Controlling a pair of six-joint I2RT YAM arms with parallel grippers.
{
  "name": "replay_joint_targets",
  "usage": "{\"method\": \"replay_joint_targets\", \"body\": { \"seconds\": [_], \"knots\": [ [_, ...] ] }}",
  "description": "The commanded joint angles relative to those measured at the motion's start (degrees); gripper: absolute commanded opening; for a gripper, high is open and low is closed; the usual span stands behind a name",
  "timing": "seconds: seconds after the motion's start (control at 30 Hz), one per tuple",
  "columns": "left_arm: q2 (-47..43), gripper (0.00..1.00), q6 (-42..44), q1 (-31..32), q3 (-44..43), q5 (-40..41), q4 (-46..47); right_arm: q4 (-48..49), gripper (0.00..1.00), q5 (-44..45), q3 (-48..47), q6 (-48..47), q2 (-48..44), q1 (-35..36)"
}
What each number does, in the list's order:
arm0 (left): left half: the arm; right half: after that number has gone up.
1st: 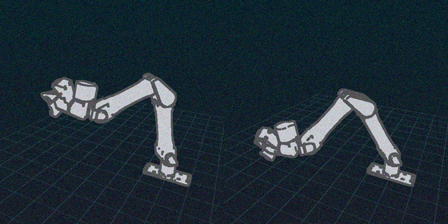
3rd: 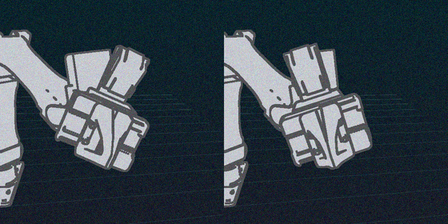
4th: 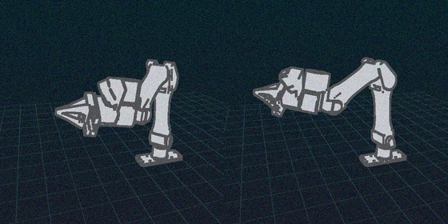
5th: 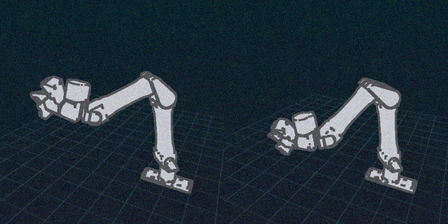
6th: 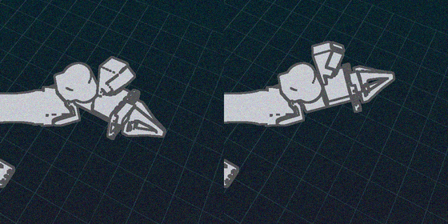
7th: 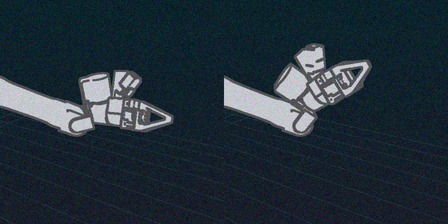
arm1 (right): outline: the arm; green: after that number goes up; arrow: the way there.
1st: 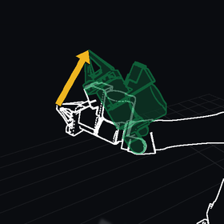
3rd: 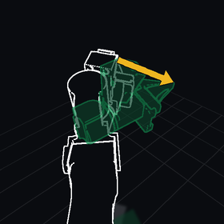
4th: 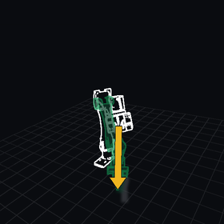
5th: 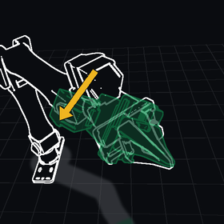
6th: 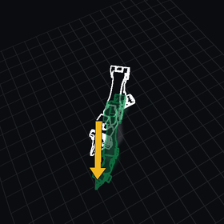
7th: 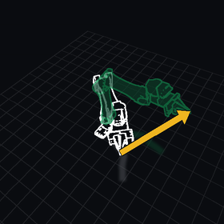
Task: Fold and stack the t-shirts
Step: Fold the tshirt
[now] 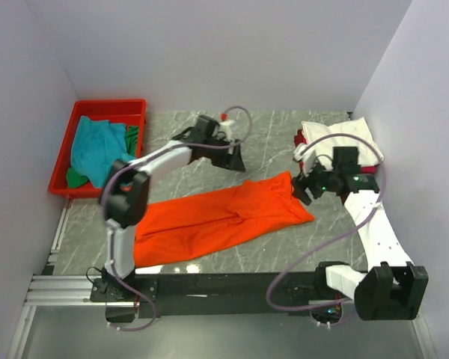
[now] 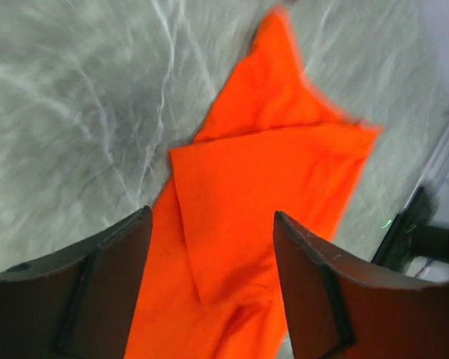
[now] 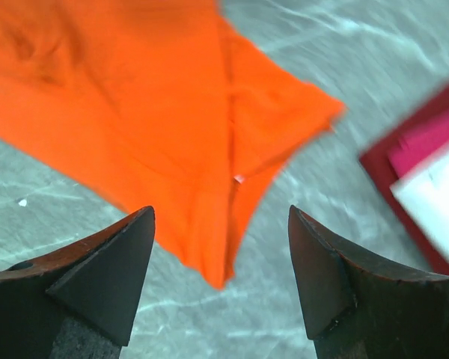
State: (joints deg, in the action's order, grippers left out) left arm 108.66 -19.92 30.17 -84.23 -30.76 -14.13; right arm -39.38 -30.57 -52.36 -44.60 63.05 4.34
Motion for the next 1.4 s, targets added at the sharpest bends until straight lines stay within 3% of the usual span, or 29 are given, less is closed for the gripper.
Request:
{"method": "replay_joint_targets", "body": {
  "seconds": [0.0, 0.2, 0.6, 0.73, 0.83, 0.87, 0.97, 1.13, 1.37],
  "knots": [
    [12.4, 0.73, 10.7, 3.7, -13.5, -5.3, -13.4, -5.9, 0.78, -13.1, -4.0, 1.6, 0.7, -7.3],
    [23.5, 0.72, 17.2, 6.2, -25.8, 0.9, -20.8, -6.1, 0.78, -14.0, -2.4, 0.5, 0.2, -10.4],
    [33.4, 0.66, 25.6, 9.4, -33.2, -1.1, -32.7, -7.9, 0.77, -16.5, -2.5, -1.1, 0.8, -13.7],
    [33.9, 0.54, 25.5, 10.3, -33.2, 1.0, -33.6, -8.4, 0.77, -17.1, -2.6, -1.4, 1.4, -13.7],
    [34.7, 0.38, 25.4, 10.4, -34.1, 1.3, -34.3, -8.4, 0.77, -16.9, -2.6, -1.3, 1.4, -13.8],
    [34.6, 0.23, 24.8, 10.4, -34.1, 1.8, -34.1, -8.4, 0.77, -16.9, -2.5, -1.3, 1.4, -13.9],
    [33.3, 0.01, 22.1, 9.8, -33.4, 5.5, -31.9, -8.3, 0.77, -16.9, -2.2, -1.3, 1.4, -14.1],
    [29.9, 0.0, 11.8, 1.7, -31.0, 6.4, -23.0, -8.5, 0.77, -16.8, -2.2, -1.6, 1.6, -14.4],
    [27.6, 0.0, -6.5, -11.5, -28.8, 15.1, -15.3, -8.5, 0.77, -16.5, -2.0, -1.6, 2.8, -14.5]
  ]
}}
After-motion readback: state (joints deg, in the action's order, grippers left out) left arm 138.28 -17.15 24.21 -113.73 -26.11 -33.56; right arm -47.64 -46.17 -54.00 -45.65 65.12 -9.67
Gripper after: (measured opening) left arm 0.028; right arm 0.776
